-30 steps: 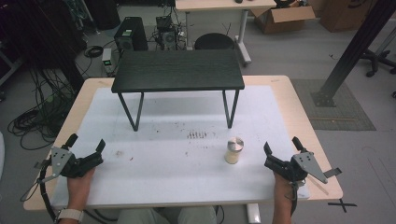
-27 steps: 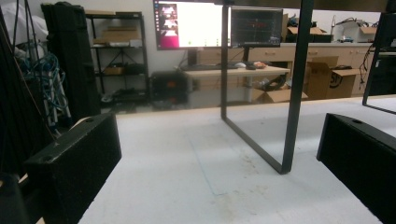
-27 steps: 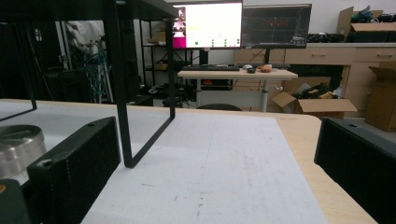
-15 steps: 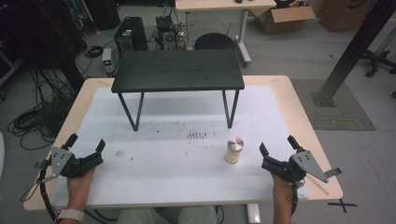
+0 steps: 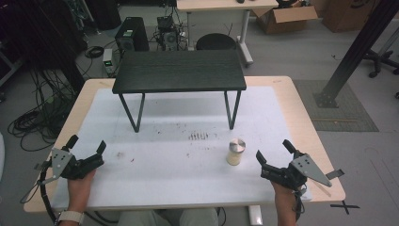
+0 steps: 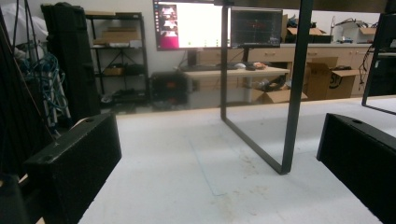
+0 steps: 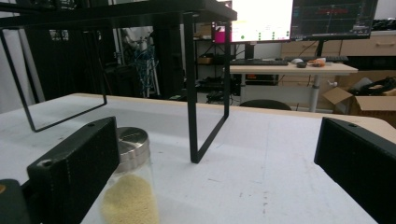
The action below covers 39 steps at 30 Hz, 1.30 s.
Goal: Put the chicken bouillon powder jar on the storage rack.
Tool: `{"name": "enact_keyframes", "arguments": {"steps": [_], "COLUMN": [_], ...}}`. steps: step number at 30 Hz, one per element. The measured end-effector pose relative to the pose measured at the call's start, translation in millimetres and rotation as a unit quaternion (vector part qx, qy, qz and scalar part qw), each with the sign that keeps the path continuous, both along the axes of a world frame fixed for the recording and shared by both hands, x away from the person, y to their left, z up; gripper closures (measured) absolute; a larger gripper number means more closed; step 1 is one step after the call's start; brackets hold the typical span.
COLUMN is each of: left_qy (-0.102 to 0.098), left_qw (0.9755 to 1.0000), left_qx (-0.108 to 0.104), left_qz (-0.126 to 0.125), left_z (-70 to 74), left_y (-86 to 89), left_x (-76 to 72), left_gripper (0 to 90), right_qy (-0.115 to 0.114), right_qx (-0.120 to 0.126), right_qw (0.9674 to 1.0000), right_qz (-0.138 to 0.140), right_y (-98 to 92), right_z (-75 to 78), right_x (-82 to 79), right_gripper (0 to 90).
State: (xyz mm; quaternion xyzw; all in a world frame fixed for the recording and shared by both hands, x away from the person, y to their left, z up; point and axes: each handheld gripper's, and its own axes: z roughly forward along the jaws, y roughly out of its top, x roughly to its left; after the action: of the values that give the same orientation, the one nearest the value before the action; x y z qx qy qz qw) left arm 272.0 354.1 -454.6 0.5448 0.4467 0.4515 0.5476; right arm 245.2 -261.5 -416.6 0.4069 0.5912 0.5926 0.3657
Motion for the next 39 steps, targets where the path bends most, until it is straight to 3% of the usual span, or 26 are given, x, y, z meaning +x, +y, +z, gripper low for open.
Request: {"name": "enact_keyframes", "arguments": {"steps": [11,21,39], "left_qy": [0.0,-0.001,0.001], "left_qw": [1.0,1.0,1.0], "left_qx": [0.0,-0.001,0.0], "left_qz": [0.0,0.0,-0.001], "left_z": [0.0,0.0,0.1], "left_y": [0.0,0.0,0.0], "left_x": [0.0,-0.1,0.1], "left_gripper": [0.2,0.2,0.2], "right_qy": [0.017,0.035,0.056], "right_qx": [-0.02,-0.04,-0.059], "right_qw": [0.9989,0.9961,0.9923], "right_qz": [0.038,0.071,0.094], "right_y": [14.0,31.6,51.1], "right_z": [-2.5,-4.4,-11.5], "right_x": [-0.2,7.3,22.0], "right_gripper": [0.1,0.0,0.1]}}
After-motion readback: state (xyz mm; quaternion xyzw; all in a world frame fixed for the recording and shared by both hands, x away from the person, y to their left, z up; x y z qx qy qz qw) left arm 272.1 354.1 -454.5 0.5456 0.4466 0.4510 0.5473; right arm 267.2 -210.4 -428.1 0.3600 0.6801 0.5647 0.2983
